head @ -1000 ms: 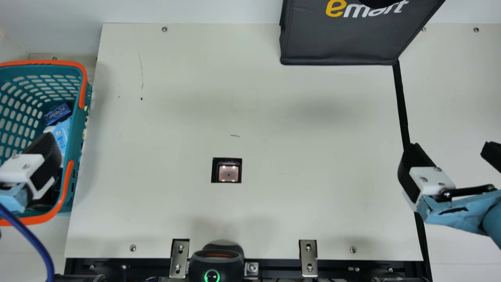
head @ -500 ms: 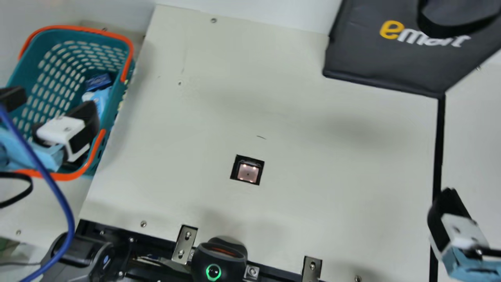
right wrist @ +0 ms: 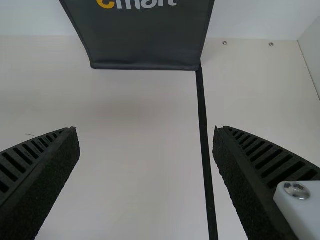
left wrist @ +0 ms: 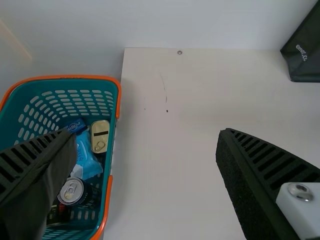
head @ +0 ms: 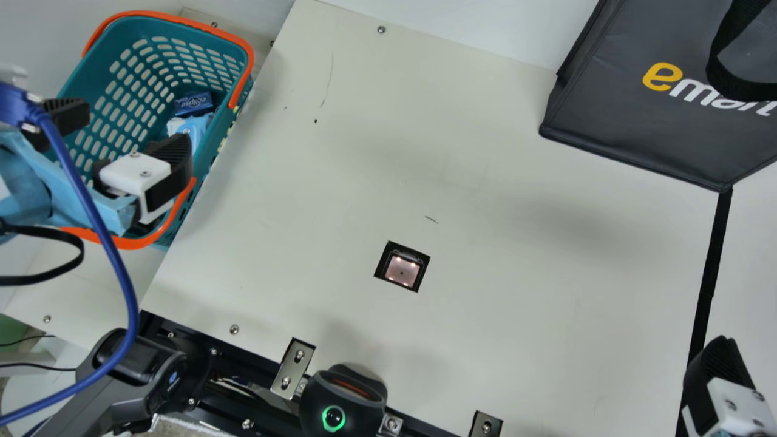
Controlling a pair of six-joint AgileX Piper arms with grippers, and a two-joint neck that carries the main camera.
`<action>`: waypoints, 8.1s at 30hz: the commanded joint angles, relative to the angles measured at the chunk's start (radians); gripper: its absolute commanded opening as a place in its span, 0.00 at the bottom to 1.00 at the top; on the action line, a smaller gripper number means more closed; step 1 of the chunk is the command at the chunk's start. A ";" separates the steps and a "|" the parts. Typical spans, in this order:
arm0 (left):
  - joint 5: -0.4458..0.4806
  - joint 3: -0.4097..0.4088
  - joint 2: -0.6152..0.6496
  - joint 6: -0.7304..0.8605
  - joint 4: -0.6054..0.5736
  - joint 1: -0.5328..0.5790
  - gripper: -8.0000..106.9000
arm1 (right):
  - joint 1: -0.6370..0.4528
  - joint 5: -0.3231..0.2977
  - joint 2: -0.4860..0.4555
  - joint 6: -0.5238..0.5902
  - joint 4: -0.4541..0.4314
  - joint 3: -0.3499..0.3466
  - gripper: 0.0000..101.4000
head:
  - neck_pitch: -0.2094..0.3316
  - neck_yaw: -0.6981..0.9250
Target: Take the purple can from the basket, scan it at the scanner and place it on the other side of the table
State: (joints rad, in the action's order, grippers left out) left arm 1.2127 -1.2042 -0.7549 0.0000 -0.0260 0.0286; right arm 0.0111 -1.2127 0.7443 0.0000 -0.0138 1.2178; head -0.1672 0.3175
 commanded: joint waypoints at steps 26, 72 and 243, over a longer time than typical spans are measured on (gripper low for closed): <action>-0.021 -0.026 -0.032 -0.116 0.031 -0.139 0.85 | 0.000 0.000 0.000 0.000 0.000 0.000 0.94 | 0.029 0.004; -0.022 -0.167 -0.719 0.499 -0.151 -0.750 0.85 | 0.000 0.000 0.000 0.000 0.000 0.000 0.94 | 0.029 0.004; -0.216 0.254 -0.188 -0.261 -0.070 0.475 0.00 | 0.000 -0.001 0.000 0.000 0.000 0.000 0.94 | 0.029 0.004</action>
State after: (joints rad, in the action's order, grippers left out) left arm 0.9856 -0.9508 -0.9436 -0.2664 -0.0936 0.5018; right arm 0.0111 -1.2134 0.7443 0.0000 -0.0138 1.2178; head -0.1672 0.3191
